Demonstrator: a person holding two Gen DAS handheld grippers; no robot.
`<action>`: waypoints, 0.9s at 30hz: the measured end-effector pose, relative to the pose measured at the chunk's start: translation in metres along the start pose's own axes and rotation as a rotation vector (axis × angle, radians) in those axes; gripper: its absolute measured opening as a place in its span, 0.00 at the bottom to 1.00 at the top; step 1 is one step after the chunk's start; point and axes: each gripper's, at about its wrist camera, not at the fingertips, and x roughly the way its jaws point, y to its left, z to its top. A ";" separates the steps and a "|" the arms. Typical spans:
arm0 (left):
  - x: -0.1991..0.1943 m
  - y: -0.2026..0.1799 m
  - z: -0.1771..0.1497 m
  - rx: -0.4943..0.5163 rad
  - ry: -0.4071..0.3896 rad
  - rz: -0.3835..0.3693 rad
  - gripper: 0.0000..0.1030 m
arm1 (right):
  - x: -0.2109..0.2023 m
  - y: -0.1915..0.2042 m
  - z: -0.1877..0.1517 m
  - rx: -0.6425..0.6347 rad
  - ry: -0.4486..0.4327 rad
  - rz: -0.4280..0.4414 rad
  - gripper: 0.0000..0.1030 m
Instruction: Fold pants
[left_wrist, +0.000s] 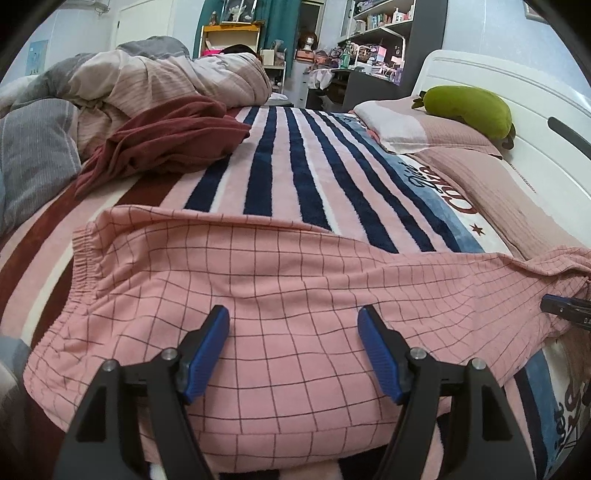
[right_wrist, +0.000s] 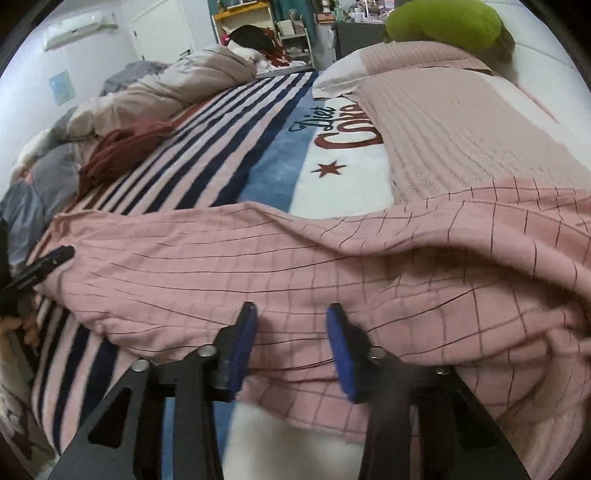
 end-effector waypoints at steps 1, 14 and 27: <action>0.000 -0.001 0.000 0.003 0.001 0.001 0.66 | 0.002 -0.001 0.001 -0.013 0.007 -0.005 0.27; 0.000 -0.003 -0.002 0.009 0.001 0.002 0.67 | -0.001 -0.020 0.049 -0.047 -0.006 -0.084 0.08; -0.004 -0.008 -0.003 0.033 -0.020 -0.008 0.67 | -0.054 -0.030 0.059 -0.093 -0.060 -0.208 0.35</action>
